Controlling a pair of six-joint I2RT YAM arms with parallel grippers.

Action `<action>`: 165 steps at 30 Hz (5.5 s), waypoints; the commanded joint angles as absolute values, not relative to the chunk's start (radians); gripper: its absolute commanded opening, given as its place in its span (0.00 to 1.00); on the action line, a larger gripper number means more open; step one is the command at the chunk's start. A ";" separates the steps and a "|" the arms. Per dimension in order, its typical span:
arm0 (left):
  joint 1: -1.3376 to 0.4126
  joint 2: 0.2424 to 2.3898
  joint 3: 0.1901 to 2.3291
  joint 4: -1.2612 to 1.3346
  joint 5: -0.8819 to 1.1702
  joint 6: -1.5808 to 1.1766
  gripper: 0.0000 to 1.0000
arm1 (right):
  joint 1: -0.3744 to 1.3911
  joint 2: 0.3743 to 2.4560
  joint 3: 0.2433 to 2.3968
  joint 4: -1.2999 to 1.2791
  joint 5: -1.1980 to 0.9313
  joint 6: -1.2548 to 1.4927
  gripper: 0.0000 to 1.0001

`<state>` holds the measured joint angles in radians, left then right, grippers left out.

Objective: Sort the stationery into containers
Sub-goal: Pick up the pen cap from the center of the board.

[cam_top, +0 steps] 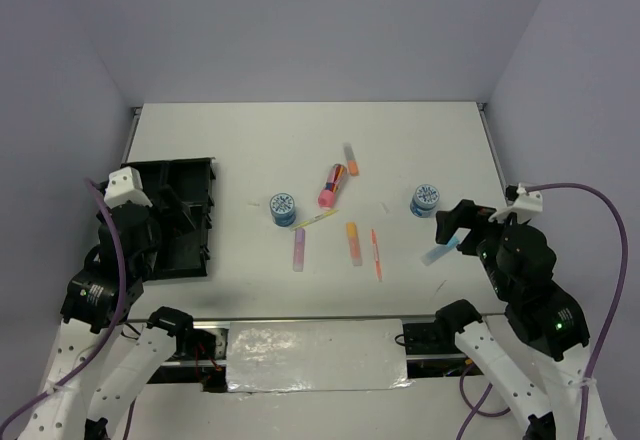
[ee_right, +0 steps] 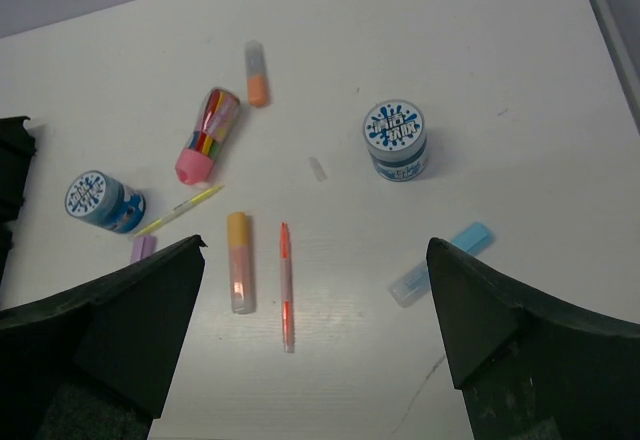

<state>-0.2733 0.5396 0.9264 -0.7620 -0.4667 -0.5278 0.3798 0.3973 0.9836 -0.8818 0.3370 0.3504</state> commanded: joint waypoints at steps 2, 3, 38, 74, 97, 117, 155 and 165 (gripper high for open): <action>-0.278 0.528 0.923 -0.723 -0.485 -0.535 0.99 | 0.383 0.420 1.009 -0.885 0.350 0.348 1.00; -0.278 0.526 0.923 -0.723 -0.483 -0.534 0.99 | 0.385 0.419 1.011 -0.882 0.345 0.345 1.00; -0.288 0.652 0.911 -0.675 -0.351 -0.486 0.99 | 0.382 0.492 0.842 -0.727 0.103 0.356 1.00; -0.296 1.478 1.296 -0.762 -0.264 -1.265 0.90 | 0.384 0.410 0.795 -0.666 0.005 0.399 1.00; -0.298 1.960 1.457 -0.792 -0.311 -1.296 0.61 | 0.383 0.361 0.695 -0.589 -0.084 0.390 1.00; -0.298 2.033 1.421 -0.750 -0.284 -1.296 0.44 | 0.382 0.348 0.675 -0.566 -0.094 0.387 1.00; -0.725 0.804 0.719 0.396 0.678 -0.615 0.00 | 0.670 0.514 0.367 0.549 -0.519 0.763 0.82; -0.814 0.859 0.761 0.448 0.643 -0.604 0.00 | 0.968 0.664 0.362 0.755 -0.341 0.585 0.62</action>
<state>-0.8009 0.8455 0.7136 0.3676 0.6266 -0.6308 0.9302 0.6456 0.3363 0.6201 -0.4217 0.6590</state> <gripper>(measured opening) 0.190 0.635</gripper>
